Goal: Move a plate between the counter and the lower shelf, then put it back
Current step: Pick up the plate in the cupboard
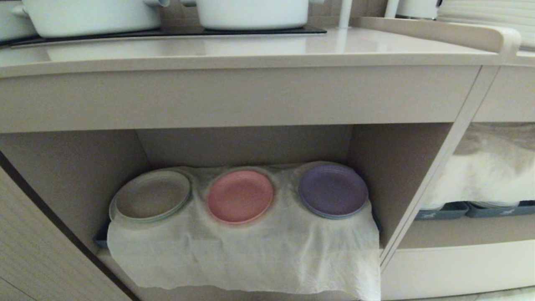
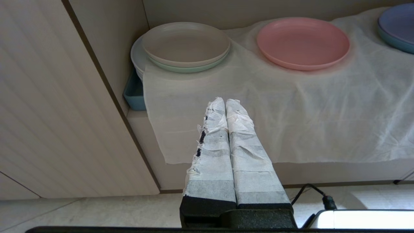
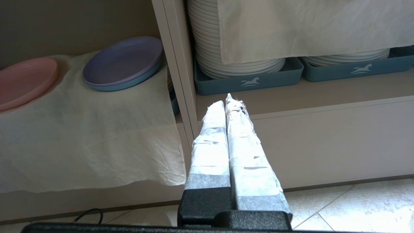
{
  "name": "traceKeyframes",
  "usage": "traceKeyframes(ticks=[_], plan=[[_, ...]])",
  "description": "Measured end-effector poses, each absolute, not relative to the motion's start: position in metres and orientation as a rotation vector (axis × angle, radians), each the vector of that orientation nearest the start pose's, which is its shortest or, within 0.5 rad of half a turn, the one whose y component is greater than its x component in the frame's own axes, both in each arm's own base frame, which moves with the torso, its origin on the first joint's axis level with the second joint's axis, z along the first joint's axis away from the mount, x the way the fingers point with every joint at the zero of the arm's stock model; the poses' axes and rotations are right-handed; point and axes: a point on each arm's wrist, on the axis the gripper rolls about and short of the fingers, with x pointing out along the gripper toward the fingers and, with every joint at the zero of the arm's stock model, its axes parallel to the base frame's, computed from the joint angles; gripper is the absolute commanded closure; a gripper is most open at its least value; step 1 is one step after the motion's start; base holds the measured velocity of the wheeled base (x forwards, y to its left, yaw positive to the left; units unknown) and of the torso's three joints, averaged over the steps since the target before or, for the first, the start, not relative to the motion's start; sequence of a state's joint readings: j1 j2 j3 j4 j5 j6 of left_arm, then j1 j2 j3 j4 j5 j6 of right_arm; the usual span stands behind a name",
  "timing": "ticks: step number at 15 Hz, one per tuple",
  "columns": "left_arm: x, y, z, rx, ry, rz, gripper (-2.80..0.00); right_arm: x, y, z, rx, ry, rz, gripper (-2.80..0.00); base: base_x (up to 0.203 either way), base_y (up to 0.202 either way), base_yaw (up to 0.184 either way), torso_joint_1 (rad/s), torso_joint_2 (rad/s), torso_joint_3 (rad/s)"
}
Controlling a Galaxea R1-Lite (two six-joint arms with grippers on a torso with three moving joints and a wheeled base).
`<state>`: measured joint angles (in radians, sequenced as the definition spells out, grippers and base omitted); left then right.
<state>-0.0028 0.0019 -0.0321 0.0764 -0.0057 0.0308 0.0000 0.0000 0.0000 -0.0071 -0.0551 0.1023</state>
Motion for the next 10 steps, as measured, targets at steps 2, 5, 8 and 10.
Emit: traceKeyframes(ticks=[2,5,8,10], plan=[[-0.0253,0.0,0.0766,0.027,0.046,-0.009,0.0,-0.0228,-0.0012,0.0762,0.102,-0.01,-0.055,0.0,0.0,0.0,0.0,0.0,0.0,0.0],[-0.0252,0.0,0.0764,0.027,0.046,-0.007,0.0,-0.0228,-0.0012,0.0762,0.103,-0.01,-0.055,0.0,0.0,0.0,0.0,0.0,0.0,0.0],[-0.0252,0.0,0.0764,0.02,0.045,-0.005,0.0,-0.0228,-0.0012,0.0762,0.102,-0.01,-0.055,0.0,0.0,0.0,0.0,0.0,0.0,0.0],[-0.0252,0.0,0.0764,0.02,0.045,-0.005,0.0,-0.0228,-0.0012,0.0762,0.103,-0.01,-0.055,0.0,0.0,0.0,0.0,0.0,0.0,0.0]])
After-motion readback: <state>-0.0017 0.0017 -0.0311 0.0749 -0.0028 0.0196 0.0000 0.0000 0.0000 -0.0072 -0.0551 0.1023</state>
